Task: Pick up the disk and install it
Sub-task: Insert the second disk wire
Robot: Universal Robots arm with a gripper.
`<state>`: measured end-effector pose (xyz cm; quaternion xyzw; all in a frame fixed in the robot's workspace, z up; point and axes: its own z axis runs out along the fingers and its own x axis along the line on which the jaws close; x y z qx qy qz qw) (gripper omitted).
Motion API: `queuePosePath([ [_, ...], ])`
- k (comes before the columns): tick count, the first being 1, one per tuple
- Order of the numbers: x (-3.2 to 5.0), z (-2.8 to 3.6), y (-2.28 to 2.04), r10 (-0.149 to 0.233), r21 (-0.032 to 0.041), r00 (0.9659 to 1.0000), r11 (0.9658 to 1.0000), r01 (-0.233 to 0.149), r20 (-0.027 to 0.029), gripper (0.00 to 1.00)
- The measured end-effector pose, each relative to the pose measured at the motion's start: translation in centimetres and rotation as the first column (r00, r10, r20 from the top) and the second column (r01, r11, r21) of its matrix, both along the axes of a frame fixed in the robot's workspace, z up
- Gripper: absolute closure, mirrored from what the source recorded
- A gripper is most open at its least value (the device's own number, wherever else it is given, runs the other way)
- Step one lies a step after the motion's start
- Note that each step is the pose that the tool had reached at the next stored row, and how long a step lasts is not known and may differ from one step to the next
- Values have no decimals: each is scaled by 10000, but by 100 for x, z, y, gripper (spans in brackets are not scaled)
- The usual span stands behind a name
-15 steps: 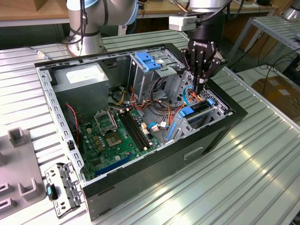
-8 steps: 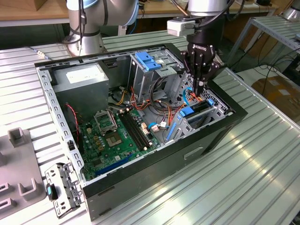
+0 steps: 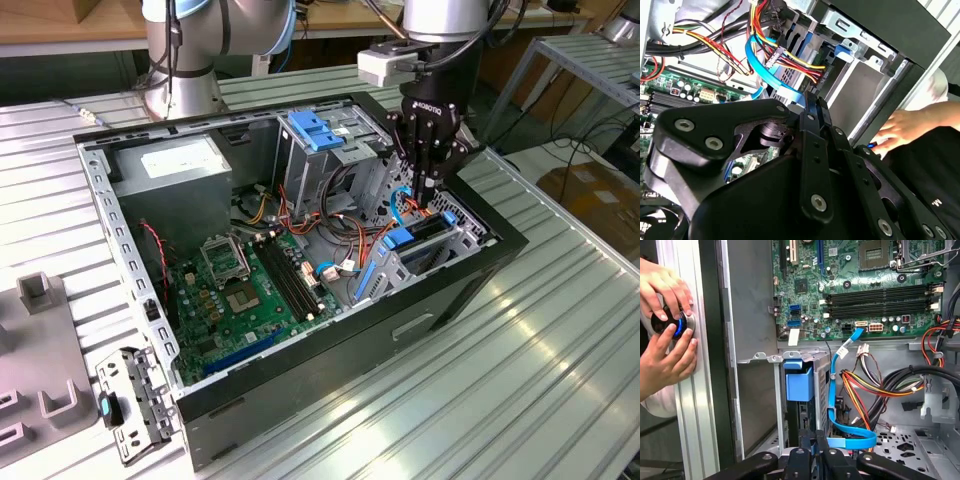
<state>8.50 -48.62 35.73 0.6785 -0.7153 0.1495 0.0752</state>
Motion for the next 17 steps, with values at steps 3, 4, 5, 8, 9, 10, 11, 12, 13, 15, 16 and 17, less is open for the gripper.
queuePosePath([
  [3, -19, -8, -31, -1, 177, 9999, 9998, -1, 109, 84],
  [4, -26, -10, -39, -2, 228, 9999, 9997, -1, 140, 84],
  [5, -40, -14, -54, -4, 318, 9998, 9995, -2, 195, 84],
  [8, -64, -24, -88, -6, 455, 9996, 9990, -7, 285, 84],
  [9, -70, -27, -100, -8, 496, 9995, 9988, -8, 310, 84],
  [10, -78, -31, -114, -9, 542, 9994, 9985, -9, 336, 84],
  [11, -84, -34, -128, -11, 585, 9993, 9983, -10, 361, 84],
  [12, -89, -36, -139, -13, 620, 9993, 9981, -11, 381, 84],
  [13, -97, -42, -168, -16, 710, 9991, 9975, -15, 430, 84],
  [15, -106, -51, -214, -24, 894, 9987, 9960, -22, 511, 84],
  [16, -109, -55, -234, -29, 984, 9985, 9951, -25, 545, 84],
  [17, -114, -59, -252, -34, 1067, 9983, 9943, -28, 575, 84],
])
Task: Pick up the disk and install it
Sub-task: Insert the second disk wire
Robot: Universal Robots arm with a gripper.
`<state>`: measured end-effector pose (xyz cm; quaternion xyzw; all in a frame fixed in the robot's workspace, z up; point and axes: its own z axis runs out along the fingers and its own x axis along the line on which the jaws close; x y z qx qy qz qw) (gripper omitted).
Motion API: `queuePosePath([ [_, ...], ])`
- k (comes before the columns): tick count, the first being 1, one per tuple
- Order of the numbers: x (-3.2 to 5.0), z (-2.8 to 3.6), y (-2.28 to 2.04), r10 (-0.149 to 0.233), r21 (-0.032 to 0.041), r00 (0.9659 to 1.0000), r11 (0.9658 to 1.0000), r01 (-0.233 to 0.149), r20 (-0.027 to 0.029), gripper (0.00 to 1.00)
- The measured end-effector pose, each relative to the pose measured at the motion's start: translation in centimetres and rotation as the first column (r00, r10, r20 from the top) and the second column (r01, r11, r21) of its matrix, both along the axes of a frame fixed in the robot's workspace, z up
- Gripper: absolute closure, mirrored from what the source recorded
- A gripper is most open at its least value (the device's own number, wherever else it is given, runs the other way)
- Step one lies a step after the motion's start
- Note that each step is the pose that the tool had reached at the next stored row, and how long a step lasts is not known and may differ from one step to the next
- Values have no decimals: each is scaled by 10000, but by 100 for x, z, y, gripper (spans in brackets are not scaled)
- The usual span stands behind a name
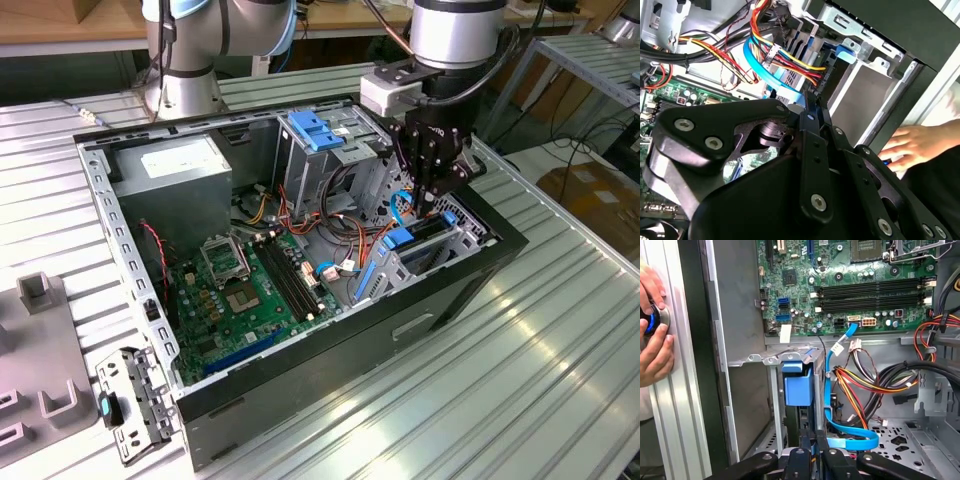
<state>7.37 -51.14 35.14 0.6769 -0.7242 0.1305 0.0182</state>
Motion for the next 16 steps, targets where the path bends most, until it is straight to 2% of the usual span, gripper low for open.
queuePosePath([
  [1, -3, -3, -11, 0, 50, 10000, 10000, 0, 17, 84],
  [3, -13, -9, -48, -2, 216, 10000, 9998, 0, 78, 84],
  [4, -17, -11, -59, -1, 276, 10000, 9996, -2, 100, 84],
  [6, -27, -15, -96, -2, 478, 9999, 9989, -5, 149, 84],
  [8, -33, -16, -125, -6, 631, 9999, 9980, -5, 170, 84],
  [9, -37, -17, -156, -9, 747, 9998, 9972, -4, 182, 84],
  [10, -36, -17, -177, -9, 784, 9998, 9969, -6, 185, 84],
  [16, -36, -19, -199, -9, 804, 9998, 9968, -5, 184, 84],
])
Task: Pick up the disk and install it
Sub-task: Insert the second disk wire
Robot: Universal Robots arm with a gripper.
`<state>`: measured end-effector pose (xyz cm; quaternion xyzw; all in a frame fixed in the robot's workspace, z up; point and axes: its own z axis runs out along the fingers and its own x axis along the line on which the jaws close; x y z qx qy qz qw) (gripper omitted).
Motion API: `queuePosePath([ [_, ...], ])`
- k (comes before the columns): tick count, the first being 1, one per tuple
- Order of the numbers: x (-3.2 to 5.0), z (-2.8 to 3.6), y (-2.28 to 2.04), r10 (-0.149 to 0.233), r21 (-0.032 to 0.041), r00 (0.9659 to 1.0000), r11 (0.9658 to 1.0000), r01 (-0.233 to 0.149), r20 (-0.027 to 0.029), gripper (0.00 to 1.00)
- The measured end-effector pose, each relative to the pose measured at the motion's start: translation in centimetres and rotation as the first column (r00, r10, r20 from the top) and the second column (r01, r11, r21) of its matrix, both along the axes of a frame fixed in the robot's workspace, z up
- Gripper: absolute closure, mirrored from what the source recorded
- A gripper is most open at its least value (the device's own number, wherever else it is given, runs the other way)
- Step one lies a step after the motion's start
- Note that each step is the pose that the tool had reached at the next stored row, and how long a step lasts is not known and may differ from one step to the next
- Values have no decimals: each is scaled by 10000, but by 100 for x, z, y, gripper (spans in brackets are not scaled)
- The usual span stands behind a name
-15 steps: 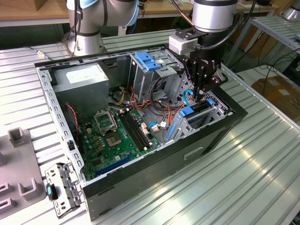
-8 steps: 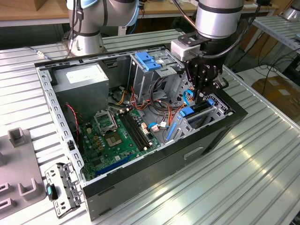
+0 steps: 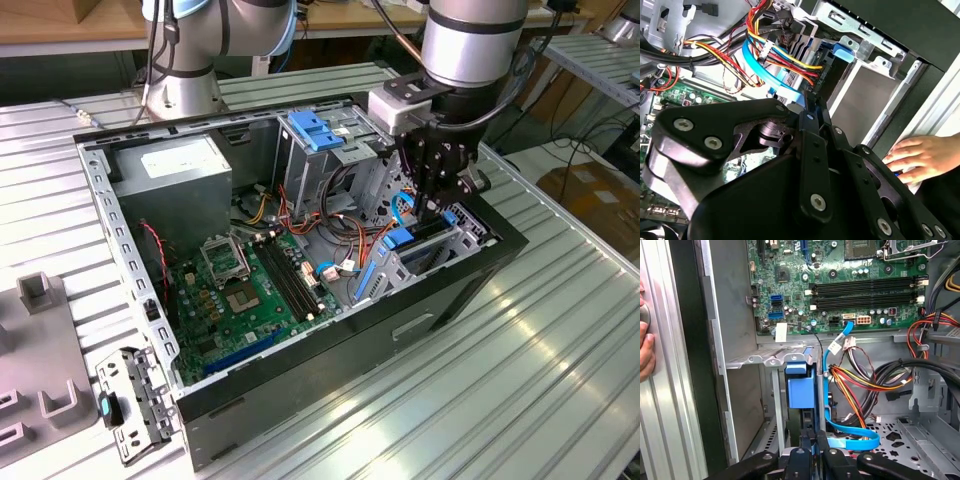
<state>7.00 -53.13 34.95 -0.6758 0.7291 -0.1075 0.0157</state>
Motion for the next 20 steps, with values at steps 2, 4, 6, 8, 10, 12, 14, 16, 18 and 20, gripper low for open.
queuePosePath([
  [2, 0, -2, -16, 0, 28, 10000, 10000, 0, 0, 84],
  [4, 0, -3, -21, 0, 85, 10000, 10000, 0, -1, 84],
  [6, 1, -6, -25, 0, 233, 10000, 9997, 0, 0, 84],
  [8, 1, -8, -30, 0, 377, 10000, 9993, 0, 0, 84],
  [10, 1, -10, -46, 1, 486, 10000, 9988, -1, 1, 84],
  [12, 1, -11, -80, -1, 501, 10000, 9987, 1, 0, 84],
  [14, 3, -11, -98, 0, 509, 10000, 9987, 0, 0, 84],
  [16, 5, -11, -105, 0, 522, 10000, 9986, 0, 0, 84],
  [18, 5, -12, -106, 0, 527, 10000, 9986, 0, 0, 84],
  [20, 5, -14, -107, 6, 527, 10000, 9986, -6, 0, 84],
])
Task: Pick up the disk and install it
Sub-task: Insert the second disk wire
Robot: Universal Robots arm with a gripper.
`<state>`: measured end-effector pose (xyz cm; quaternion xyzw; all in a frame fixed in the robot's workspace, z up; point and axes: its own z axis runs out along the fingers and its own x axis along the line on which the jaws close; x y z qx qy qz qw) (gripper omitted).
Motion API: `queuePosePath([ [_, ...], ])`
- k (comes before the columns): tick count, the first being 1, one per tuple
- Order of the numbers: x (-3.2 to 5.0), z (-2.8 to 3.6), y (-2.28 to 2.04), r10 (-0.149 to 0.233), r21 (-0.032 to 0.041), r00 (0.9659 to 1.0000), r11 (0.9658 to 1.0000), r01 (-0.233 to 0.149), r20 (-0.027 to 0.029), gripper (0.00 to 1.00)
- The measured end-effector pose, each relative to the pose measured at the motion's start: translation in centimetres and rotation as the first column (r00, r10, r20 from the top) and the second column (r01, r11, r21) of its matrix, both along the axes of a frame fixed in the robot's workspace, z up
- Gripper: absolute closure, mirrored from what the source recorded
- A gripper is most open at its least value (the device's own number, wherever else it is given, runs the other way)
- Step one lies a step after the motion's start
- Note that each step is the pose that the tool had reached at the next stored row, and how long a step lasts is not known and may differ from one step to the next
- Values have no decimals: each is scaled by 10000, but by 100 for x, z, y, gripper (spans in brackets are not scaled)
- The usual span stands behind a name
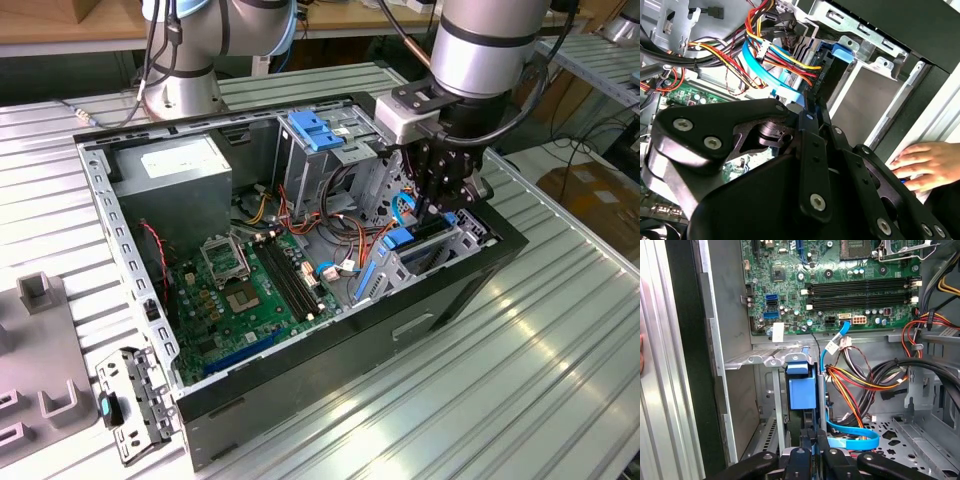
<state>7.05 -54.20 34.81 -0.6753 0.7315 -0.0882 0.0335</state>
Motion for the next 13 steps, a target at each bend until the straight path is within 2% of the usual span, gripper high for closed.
queuePosePath([
  [9, 3, -16, 0, 229, 6, 9997, 9997, -229, 1, 84],
  [13, 3, -31, 0, 242, 43, 9997, 9997, -242, 2, 84],
])
